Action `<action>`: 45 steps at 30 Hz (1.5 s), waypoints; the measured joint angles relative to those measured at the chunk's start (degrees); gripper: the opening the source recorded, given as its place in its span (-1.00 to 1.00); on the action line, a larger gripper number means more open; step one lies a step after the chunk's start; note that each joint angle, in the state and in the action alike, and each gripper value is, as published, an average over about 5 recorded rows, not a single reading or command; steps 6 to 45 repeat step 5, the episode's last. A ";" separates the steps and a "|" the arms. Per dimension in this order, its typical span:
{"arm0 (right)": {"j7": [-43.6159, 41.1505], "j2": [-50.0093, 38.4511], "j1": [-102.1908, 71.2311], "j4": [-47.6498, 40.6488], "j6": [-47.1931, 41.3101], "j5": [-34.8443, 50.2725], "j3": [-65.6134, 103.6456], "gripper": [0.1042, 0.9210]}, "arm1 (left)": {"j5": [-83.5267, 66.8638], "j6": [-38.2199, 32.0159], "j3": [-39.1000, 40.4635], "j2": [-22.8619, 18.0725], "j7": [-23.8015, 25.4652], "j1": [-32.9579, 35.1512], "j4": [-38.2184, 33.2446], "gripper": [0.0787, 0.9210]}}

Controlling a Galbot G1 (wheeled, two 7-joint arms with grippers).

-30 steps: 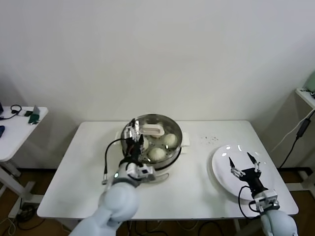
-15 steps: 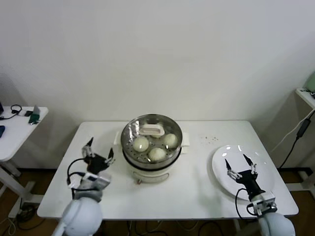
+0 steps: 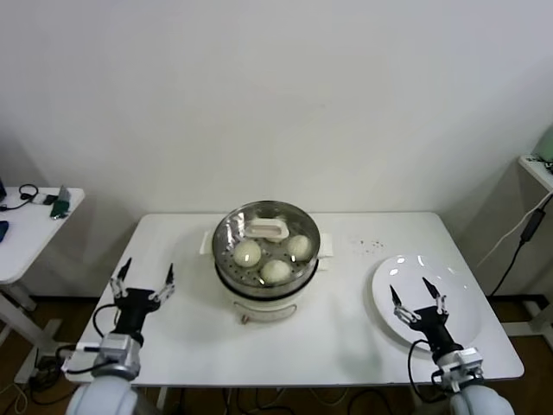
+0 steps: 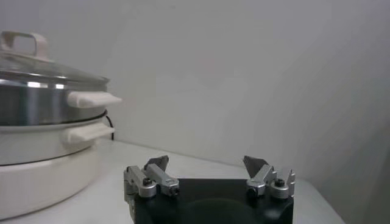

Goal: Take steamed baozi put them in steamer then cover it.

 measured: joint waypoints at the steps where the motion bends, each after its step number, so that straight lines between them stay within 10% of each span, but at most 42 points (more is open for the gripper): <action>1: 0.00 0.06 -0.09 0.11 0.02 0.04 -0.03 0.76 | -0.63 -1.13 -0.39 -0.23 0.06 0.28 0.47 0.77; 45: 0.01 0.19 -0.21 0.31 0.11 0.19 -0.12 0.76 | -2.29 -3.89 -1.56 -0.71 0.33 1.01 1.61 0.77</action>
